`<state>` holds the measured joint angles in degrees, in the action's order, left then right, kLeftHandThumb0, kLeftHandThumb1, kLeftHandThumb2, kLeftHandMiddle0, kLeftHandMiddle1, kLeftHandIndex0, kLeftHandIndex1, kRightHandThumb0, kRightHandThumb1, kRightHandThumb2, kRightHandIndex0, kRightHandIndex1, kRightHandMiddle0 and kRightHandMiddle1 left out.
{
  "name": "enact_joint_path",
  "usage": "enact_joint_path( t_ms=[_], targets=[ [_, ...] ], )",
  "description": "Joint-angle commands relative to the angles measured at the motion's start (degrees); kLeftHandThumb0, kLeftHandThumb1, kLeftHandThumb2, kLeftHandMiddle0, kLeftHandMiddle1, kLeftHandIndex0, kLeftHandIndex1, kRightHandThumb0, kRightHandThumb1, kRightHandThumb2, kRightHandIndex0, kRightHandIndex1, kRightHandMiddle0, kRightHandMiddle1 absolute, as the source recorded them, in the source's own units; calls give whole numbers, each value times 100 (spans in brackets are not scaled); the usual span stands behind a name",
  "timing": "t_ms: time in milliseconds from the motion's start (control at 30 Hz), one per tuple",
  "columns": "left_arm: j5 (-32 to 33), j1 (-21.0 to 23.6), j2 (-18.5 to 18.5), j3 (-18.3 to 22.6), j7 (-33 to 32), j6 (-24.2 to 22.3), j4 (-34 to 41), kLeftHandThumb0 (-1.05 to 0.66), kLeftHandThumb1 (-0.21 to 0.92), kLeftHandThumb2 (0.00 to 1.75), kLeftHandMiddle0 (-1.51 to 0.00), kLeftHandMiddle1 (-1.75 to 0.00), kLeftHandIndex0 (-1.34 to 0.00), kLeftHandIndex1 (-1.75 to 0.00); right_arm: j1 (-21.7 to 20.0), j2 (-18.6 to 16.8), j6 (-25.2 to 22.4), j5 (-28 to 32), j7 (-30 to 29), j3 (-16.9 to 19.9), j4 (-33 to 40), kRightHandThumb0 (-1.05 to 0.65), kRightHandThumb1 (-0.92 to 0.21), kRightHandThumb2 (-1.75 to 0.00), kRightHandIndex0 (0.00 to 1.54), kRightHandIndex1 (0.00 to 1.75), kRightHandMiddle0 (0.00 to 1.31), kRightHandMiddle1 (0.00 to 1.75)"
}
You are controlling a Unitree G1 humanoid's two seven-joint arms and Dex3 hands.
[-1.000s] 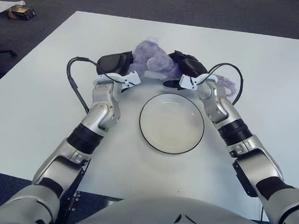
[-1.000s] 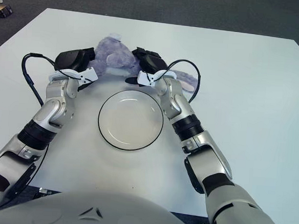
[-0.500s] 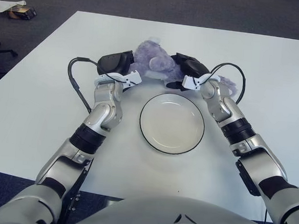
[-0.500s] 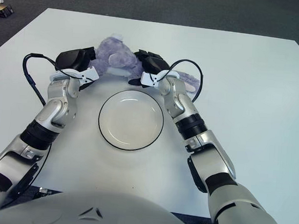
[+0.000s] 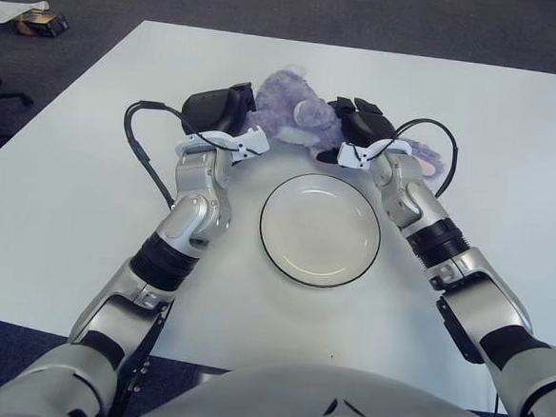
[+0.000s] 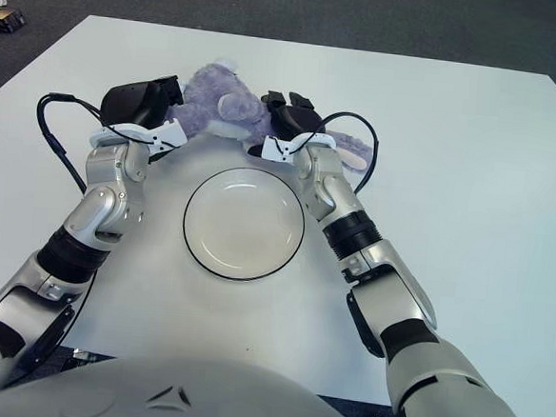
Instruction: Put the doll into the plate.
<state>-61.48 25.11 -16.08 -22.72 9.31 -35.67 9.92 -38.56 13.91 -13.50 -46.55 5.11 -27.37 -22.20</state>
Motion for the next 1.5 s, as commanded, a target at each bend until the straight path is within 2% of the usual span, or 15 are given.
enact_joint_path(
  t_ms=[0,67,300,400,567,600,633,700,767,867,933,1000,1033,1167,1467],
  targets=[
    [-132,-100,-54,26,72,77,194,0,-9,175,-91,-166,-72,-175,-20,28,-361,-290,-92,-114,-290,-85,-81,-47,4,9,0,69],
    [-97,-134,-57,58,20,161,260,0,-8,175,-89,-170,-71,-175,-54,9,-446,-384,-159,-166,-404,-80,-75,-57,2,16,0,71],
    [42,-258,-3,188,-27,377,513,0,-7,175,-87,-173,-70,-175,-132,-53,-516,-507,-442,-232,-742,-73,-68,-69,0,28,0,81],
    [152,-328,89,285,-63,421,643,0,-7,175,-88,-172,-69,-175,-166,-104,-479,-592,-841,-263,-971,-69,-65,-75,0,43,0,91],
    [273,-365,210,400,-35,460,721,0,-7,175,-90,-171,-69,-175,-221,-175,-428,-626,-1379,-309,-1265,-60,-55,-91,0,87,0,115],
    [300,-372,227,419,-49,481,729,0,-7,175,-90,-171,-69,-175,-235,-195,-404,-623,-1513,-315,-1340,-59,-54,-92,0,91,0,117],
    [319,-378,239,434,-58,497,734,0,-7,175,-90,-171,-69,-175,-248,-212,-385,-619,-1613,-320,-1401,-56,-49,-97,0,108,0,124],
    [345,-383,272,460,-56,502,745,0,-7,175,-90,-171,-69,-175,-265,-250,-333,-600,-1855,-310,-1514,-51,-42,-104,0,130,1,135],
    [354,-385,294,481,-51,510,749,0,-7,175,-89,-173,-68,-175,-278,-285,-256,-551,-2074,-281,-1611,-43,-33,-114,0,155,5,157],
    [357,-384,309,506,-69,554,733,0,-6,175,-88,-174,-68,-175,-297,-322,-124,-441,-2258,-230,-1724,-38,-28,-120,0,168,10,169],
    [356,-373,304,513,-120,616,689,0,-6,175,-88,-174,-69,-174,-289,-357,67,-284,-2403,-134,-1788,-19,-39,-115,17,171,25,170],
    [342,-364,282,512,-150,679,653,0,-7,175,-87,-174,-70,-173,-277,-381,231,-139,-2497,-50,-1825,-10,-39,-119,28,172,35,172],
    [330,-365,267,508,-152,705,646,0,-7,175,-87,-175,-70,-173,-272,-392,320,-59,-2529,-9,-1847,-6,-35,-125,37,170,43,173],
    [286,-373,256,502,-135,738,641,0,-7,175,-87,-175,-70,-173,-269,-403,534,110,-2607,75,-1917,-1,-17,-144,61,163,61,174],
    [307,-402,296,543,-203,789,616,0,-7,175,-87,-175,-71,-173,-210,-487,992,628,-2733,407,-2044,0,5,-162,93,142,75,175]
  ],
)
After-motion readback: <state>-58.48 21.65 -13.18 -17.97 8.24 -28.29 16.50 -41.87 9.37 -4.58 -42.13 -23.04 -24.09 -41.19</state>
